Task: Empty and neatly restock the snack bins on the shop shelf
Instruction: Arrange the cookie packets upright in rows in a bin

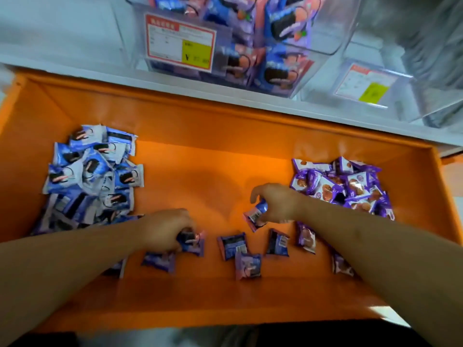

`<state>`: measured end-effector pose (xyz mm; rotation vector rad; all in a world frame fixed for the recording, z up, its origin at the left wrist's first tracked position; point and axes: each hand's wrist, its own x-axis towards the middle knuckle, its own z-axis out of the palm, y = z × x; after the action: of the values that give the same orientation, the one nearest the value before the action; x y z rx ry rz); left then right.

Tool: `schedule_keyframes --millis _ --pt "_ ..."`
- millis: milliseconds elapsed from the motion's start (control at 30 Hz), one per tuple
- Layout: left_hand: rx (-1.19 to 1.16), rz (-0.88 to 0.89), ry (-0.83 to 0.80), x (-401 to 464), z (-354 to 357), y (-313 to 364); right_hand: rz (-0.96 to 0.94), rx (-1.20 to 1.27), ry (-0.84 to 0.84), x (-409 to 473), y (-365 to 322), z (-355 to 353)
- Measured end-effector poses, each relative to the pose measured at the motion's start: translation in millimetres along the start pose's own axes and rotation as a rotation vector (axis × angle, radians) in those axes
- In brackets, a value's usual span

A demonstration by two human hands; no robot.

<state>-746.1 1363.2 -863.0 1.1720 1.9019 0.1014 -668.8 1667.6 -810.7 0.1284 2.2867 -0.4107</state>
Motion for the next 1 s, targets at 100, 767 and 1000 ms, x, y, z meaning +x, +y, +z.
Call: schedule_keyframes --millis 100,767,1000 --pt "-0.124 -0.086 0.123 -23.7 -33.8 8.1 0.002 0.045 0.028 -16.5 -26.1 -37.2" --pt "-1.174 -0.052 0.890 -241.2 -206.0 150.2 -0.491 1.017 0.756 -221.7 -190.9 -145.2" --pt "-1.183 -0.008 0.926 -235.5 -228.8 142.3 -0.464 0.871 0.890 -209.9 -193.7 -157.8"
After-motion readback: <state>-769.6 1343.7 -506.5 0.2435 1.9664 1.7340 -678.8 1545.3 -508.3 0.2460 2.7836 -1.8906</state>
